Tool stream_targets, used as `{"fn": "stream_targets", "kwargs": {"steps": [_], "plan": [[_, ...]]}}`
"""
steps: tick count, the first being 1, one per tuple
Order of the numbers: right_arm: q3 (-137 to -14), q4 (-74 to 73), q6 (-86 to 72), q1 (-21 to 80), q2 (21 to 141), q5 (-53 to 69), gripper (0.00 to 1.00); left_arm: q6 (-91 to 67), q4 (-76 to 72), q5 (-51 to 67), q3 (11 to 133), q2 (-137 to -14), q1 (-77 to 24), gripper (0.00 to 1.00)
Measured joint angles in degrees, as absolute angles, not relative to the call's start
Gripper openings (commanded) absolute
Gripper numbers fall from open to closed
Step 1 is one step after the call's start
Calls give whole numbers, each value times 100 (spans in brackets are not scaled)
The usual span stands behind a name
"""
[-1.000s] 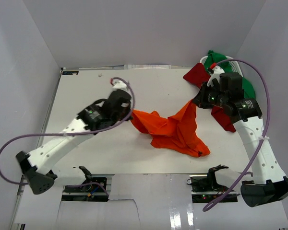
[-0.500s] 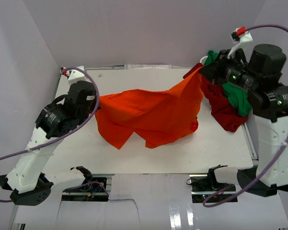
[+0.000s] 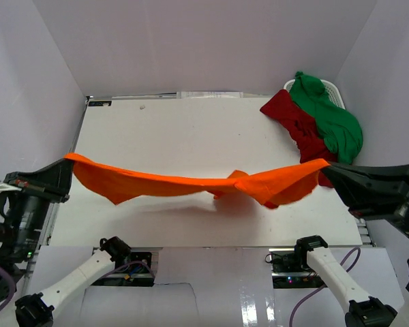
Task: Fold and stack the t-shirts
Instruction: Flatten out the tshirt
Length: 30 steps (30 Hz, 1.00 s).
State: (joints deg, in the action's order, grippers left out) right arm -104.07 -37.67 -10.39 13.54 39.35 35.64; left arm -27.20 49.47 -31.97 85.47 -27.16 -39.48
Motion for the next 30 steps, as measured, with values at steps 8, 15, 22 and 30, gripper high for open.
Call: {"fn": "stream_targets", "kwargs": {"steps": [8,15,22,30], "plan": [[-10853,-3015,-1358,1347,4034,3953,8,-2335,4082,-2611,8414,-2257,-3948,0],[-8326,-2552,-1575,1350,4877,3566,8,-2491,3721,-2718,7369,-3712,-3946,0],[-8613,-2915,-1603,1284,7738,3236,8,-2388,3660,-1802,7931,-7500,-3186,0],[-14254,-3072,-1999,947,10914,3844,8,-2615,4174,-703,11583,-10138,-1219,0]]}}
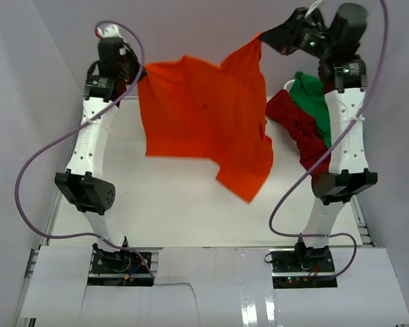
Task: Fold and stack the t-shirts
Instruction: Flatten out the tshirt
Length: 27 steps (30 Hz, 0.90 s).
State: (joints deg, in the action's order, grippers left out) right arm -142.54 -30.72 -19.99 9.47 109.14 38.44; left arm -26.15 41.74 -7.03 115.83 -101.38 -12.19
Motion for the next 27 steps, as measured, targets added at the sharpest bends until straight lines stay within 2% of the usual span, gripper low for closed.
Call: {"fn": "stream_targets", "kwargs": {"steps": [2,4,5,8,10,13,16,20,27], "plan": [[-14278,-2307,-2443,574,10809,4211,8,-2672,4117,-515,12713,-10444,-939,0],[-13008,-1441,-2753,178,9996,4381,8,-2759,3800,-434,12755,-10116,-733,0],[-12221,-1055,-2869,45,9546,4423,8,-2797,3509,-392,12344,-9721,-683,0],[-9874,-373,-2919,60,8160,4611,8,-2939,2502,-174,9647,-7749,-707,0],[-8420,-141,-2799,252,7439,4687,8,-3070,2333,71,8370,-6836,-766,0],[-6534,-67,-2657,548,6897,4700,8,-3293,2010,399,7078,-6512,-814,0],[-5028,-281,-2615,847,6938,4397,8,-3516,2029,489,5682,-7006,-823,0],[-3857,-882,-2622,1214,6936,4012,8,-3791,3072,429,4637,-7481,-821,0],[-3026,-1485,-2655,1739,5977,3358,8,-4106,3948,403,4383,-6737,-838,0]]}}
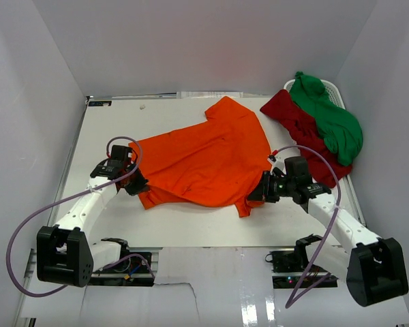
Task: Fold and stack the t-shirts
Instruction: Flatten out the tshirt
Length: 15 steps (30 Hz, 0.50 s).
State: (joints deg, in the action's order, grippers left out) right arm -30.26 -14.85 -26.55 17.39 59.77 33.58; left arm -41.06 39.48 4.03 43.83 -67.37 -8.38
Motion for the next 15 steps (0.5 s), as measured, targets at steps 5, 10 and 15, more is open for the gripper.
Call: {"fn": "stream_targets", "kwargs": {"steps": [5,10,15], "plan": [[-2814,-2018,-2574,1739,5417,2692,8,-4318,4565,23,4449,-6720,-838,0],[-2628,-2729,-2578,1739,4888,2023,8,-4351,5168,-408,4923,-6831,-838,0],[-2847,-3485,-2613,1745,4464,1468,8,-4244,5548,-869,5236,-7061,-698,0]]}}
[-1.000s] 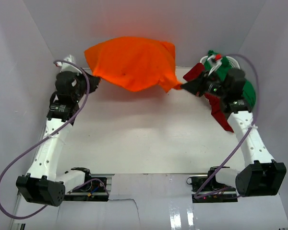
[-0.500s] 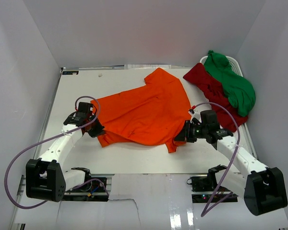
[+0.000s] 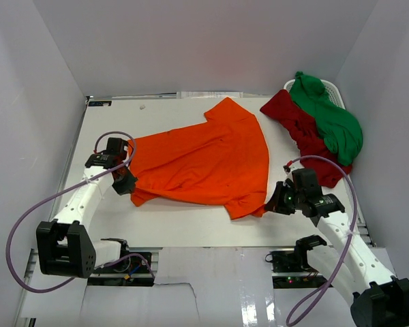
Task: Fold and stack the t-shirts
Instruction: Flatten out the tshirt
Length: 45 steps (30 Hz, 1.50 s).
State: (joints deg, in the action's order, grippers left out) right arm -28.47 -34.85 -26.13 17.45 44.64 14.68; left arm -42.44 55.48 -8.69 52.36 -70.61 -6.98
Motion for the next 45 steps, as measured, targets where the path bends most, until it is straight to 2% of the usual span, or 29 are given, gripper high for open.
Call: {"fn": "stream_targets", "kwargs": {"steps": [8,17,22,26,29,34,37,41,45], "plan": [[-3341,-4014,-2609,1776,4285,1177,8,-3857,5592,-1140,5798,-7518,-99,0],[-3544,-4219,-2510,1811,4248,1264,8,-3579,5437,-1050,5754,-7697,156,0],[-5218,-4480,-2239,1815,4956,1219,8,-3535,5391,-963,5760,-7708,156,0],[-6261,-4021,-2073,1927,5494,1503,8,-3492,5356,-941,5782,-7708,154,0],[-5887,-3520,-2145,2401,5430,1717,8,-3474,5332,-941,5769,-7703,156,0],[-3306,-2469,-2869,3924,5739,2086,8,-3446,5247,-939,5684,-7703,156,0],[-2464,-2663,-3232,4257,6075,2025,8,-3441,5216,-941,5684,-7703,156,0],[-2910,-2910,-3430,4257,5636,1540,8,-3378,5196,-854,5686,-7703,156,0],[-4307,-3260,-3308,4165,5614,812,8,-3188,5120,-351,5774,-7688,163,0]]}}
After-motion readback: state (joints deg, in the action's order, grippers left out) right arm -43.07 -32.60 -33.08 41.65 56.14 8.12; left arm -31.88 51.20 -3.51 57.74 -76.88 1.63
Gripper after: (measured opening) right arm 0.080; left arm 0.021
